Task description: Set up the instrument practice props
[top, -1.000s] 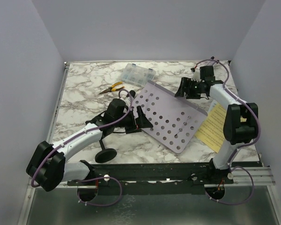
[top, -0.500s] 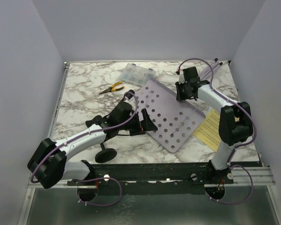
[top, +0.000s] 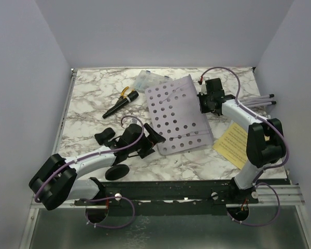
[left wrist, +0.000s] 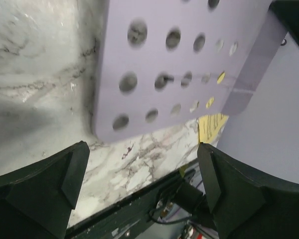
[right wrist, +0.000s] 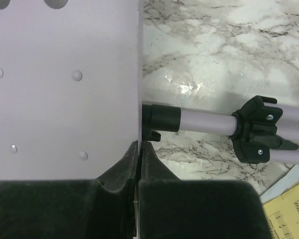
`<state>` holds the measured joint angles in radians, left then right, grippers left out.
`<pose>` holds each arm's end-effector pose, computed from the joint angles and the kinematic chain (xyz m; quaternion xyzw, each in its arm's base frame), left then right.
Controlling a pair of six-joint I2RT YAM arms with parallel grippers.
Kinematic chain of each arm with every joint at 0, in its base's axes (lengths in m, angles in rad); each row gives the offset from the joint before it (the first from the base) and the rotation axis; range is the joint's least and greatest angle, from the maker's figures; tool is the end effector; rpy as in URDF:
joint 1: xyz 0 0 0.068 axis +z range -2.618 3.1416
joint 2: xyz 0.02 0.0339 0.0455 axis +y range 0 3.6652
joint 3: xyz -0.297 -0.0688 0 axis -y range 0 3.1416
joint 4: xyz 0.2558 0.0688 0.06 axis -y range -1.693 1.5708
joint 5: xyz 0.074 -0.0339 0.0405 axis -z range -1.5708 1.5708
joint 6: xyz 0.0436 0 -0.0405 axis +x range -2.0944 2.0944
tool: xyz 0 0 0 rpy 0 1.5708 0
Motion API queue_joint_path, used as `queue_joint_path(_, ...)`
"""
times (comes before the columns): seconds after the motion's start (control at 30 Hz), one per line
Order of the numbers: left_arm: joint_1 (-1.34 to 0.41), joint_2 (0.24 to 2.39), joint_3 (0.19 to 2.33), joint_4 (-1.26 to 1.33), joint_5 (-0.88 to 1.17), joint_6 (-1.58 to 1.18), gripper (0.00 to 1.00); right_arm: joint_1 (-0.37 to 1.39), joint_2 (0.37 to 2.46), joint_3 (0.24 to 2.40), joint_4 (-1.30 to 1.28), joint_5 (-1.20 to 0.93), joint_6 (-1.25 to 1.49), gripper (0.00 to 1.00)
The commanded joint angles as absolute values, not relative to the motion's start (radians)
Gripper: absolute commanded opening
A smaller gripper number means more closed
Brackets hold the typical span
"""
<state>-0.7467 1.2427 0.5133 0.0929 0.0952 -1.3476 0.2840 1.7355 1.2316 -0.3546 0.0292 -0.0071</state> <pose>0.1802 -0.1724 0.1991 -0.2435 0.8582 -0.4108 0.1881 0.3829 0.1104 0.2465 -0.1309 0.9280 0.0346 0.3472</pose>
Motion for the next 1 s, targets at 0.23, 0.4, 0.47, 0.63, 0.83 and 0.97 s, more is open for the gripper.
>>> queue_joint_path(0.23,-0.683,1.169,0.612,0.065,-0.068,-1.224,0.99,0.288,1.577,1.169,-0.212,-0.249,-0.011,0.00)
queue_joint_path(0.4,-0.664,1.111,0.558,0.073,-0.019,-1.231,0.99,0.284,1.524,1.198,-0.210,-0.298,0.113,0.00)
queue_joint_path(0.47,-0.662,1.052,0.520,0.062,-0.030,-1.263,0.99,0.277,1.503,1.205,-0.209,-0.328,0.154,0.00)
queue_joint_path(0.63,-0.653,0.844,0.444,0.069,-0.090,-1.344,0.99,0.272,1.455,1.215,-0.177,-0.445,0.210,0.00)
queue_joint_path(0.83,-0.652,0.640,0.458,0.002,-0.175,-1.315,0.99,0.271,1.417,1.241,-0.141,-0.564,0.283,0.00)
queue_joint_path(0.97,-0.652,0.625,0.480,-0.005,-0.154,-1.297,0.99,0.271,1.393,1.260,-0.101,-0.649,0.354,0.00)
